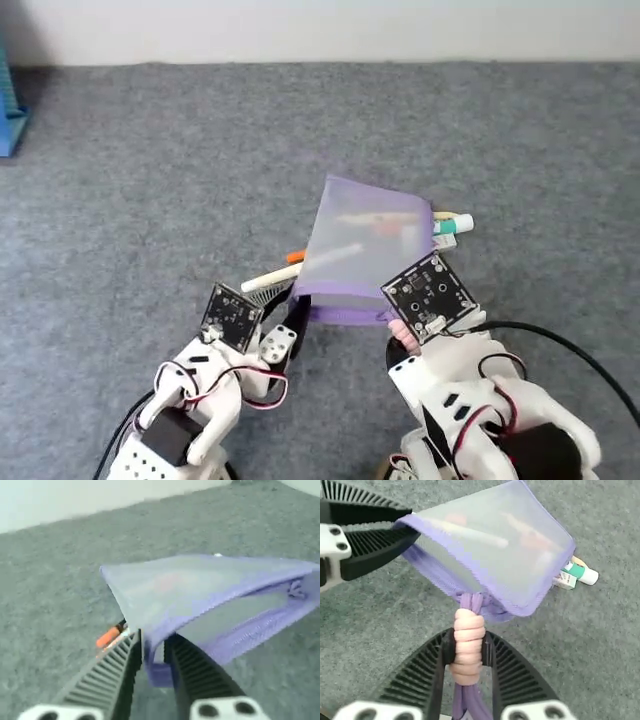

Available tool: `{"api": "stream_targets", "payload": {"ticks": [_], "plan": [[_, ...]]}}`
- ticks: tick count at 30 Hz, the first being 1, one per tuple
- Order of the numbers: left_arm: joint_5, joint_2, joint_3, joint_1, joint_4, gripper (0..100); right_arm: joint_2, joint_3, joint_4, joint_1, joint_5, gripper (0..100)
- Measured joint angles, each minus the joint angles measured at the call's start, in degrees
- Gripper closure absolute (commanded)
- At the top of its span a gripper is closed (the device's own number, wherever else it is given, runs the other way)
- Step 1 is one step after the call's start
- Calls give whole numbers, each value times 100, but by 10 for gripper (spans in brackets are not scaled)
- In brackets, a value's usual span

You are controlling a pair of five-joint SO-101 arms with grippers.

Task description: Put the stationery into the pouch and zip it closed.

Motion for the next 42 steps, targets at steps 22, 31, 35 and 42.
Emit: {"api": "stream_targets", "payload": {"ticks": [22, 31, 35, 42], "plan": [[-132, 554, -1037, 0, 1134, 927, 0, 0, 0, 0, 0, 991], [246, 3174, -2119, 0, 897, 924, 0, 0, 0, 0, 0, 991], [343, 4185, -2347, 0, 281, 927, 0, 0, 0, 0, 0, 991], [387, 5380, -2954, 0, -79, 989, 0, 0, 0, 0, 0, 991]]}}
